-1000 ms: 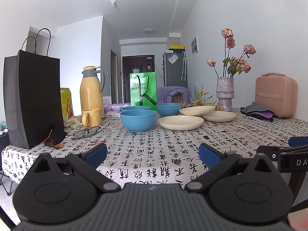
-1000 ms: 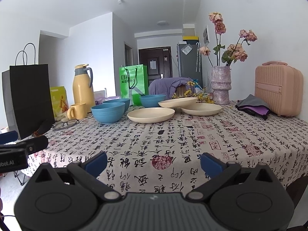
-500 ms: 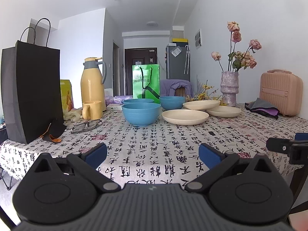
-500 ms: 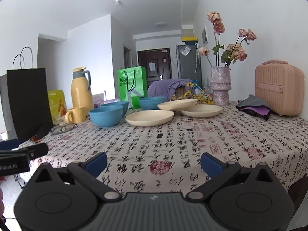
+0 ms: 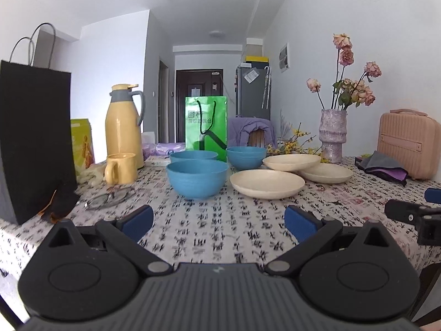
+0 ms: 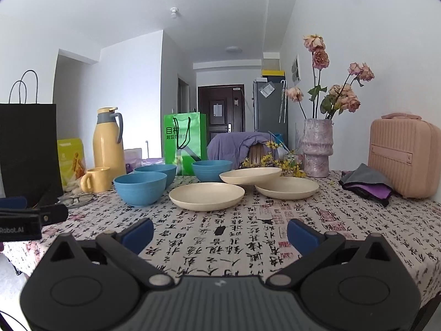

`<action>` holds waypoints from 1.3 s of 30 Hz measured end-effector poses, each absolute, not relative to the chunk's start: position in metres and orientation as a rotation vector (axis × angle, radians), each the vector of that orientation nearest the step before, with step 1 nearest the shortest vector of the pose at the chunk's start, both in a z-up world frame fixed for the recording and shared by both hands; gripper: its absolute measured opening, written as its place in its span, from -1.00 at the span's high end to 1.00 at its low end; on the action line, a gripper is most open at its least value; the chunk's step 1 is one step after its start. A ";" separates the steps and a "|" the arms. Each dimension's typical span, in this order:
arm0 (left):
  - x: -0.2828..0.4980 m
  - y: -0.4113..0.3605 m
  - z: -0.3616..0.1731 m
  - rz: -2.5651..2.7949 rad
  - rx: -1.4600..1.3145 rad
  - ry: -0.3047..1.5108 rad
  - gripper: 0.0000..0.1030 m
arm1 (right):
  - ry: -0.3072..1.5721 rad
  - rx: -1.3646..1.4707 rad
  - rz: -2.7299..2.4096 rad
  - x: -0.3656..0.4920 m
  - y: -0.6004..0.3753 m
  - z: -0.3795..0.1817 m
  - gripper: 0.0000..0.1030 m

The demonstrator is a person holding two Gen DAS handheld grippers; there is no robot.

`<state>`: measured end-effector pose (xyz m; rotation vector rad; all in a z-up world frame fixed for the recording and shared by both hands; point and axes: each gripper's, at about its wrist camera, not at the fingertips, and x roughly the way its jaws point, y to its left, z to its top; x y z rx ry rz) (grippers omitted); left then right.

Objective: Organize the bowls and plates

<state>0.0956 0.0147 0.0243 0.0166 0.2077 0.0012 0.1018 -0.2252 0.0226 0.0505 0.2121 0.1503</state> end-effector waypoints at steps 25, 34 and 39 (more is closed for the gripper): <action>0.351 -0.049 0.059 -0.133 -0.042 0.342 -1.00 | 0.407 0.205 0.149 0.359 -0.305 0.049 -0.95; 0.477 -0.079 0.060 -0.221 -0.095 0.476 -1.00 | 0.504 0.248 0.178 0.493 -0.344 0.046 -0.72; 0.547 -0.089 0.047 -0.197 -0.181 0.614 -0.99 | 0.559 0.303 0.194 0.565 -0.351 0.042 -0.51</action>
